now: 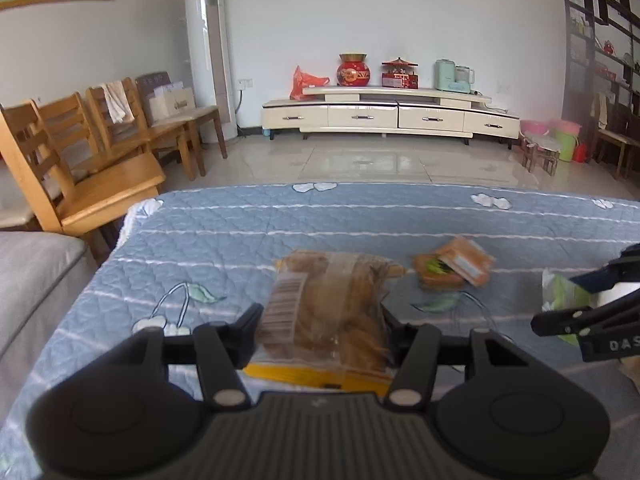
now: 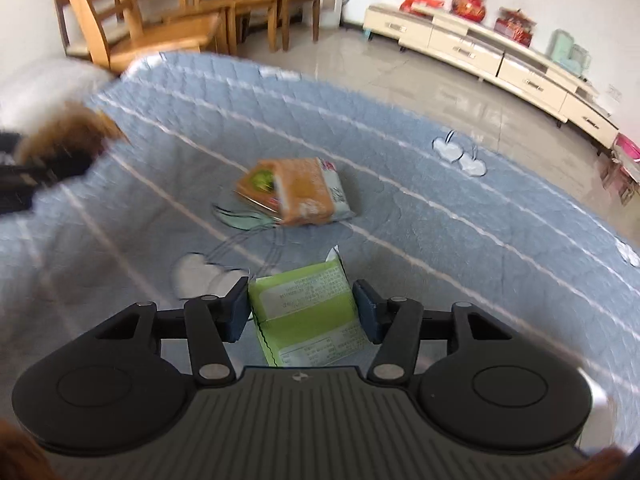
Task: Organize snacks
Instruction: 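Carry the round-bread bag and green pack over the white box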
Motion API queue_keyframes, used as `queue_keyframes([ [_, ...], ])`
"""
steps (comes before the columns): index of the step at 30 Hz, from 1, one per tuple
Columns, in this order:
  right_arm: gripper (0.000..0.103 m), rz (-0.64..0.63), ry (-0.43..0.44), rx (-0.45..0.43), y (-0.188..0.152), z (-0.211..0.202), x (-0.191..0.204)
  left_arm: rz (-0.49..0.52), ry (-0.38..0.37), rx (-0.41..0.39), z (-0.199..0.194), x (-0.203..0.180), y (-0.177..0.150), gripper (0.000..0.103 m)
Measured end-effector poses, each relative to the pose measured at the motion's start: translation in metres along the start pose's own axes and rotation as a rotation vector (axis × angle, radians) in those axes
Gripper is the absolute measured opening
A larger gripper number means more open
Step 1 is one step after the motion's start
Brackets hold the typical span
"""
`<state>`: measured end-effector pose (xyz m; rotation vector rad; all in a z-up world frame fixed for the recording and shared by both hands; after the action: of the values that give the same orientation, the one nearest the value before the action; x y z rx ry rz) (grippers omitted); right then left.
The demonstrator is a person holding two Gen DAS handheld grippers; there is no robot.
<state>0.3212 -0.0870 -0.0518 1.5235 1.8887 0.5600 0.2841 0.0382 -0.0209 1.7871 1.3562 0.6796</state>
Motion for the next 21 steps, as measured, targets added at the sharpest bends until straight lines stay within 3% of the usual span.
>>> queue_keyframes([
  [5, 0.068, -0.011, -0.042, -0.094, -0.027, -0.066, 0.021, 0.0, 0.013, -0.018, -0.035, -0.03, -0.009, 0.057],
  [10, 0.068, 0.068, -0.042, -0.133, -0.061, -0.121, 0.02, -0.025, -0.01, -0.031, -0.07, -0.057, -0.019, 0.057],
  [21, 0.068, 0.163, -0.136, -0.192, -0.101, -0.181, -0.024, 0.004, -0.088, -0.064, -0.115, -0.125, -0.031, 0.057],
])
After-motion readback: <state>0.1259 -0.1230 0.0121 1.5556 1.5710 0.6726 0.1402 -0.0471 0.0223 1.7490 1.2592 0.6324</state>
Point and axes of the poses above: each gripper's, at about its wrist camera, not at the fingertips, and z roughly the way its jaws point, x to its left, y to its top, the point moved 5 cm from there along z, roughly the way its jaws point, and after that the axes turned 11 degrees about -y, right-handed, at the moved point
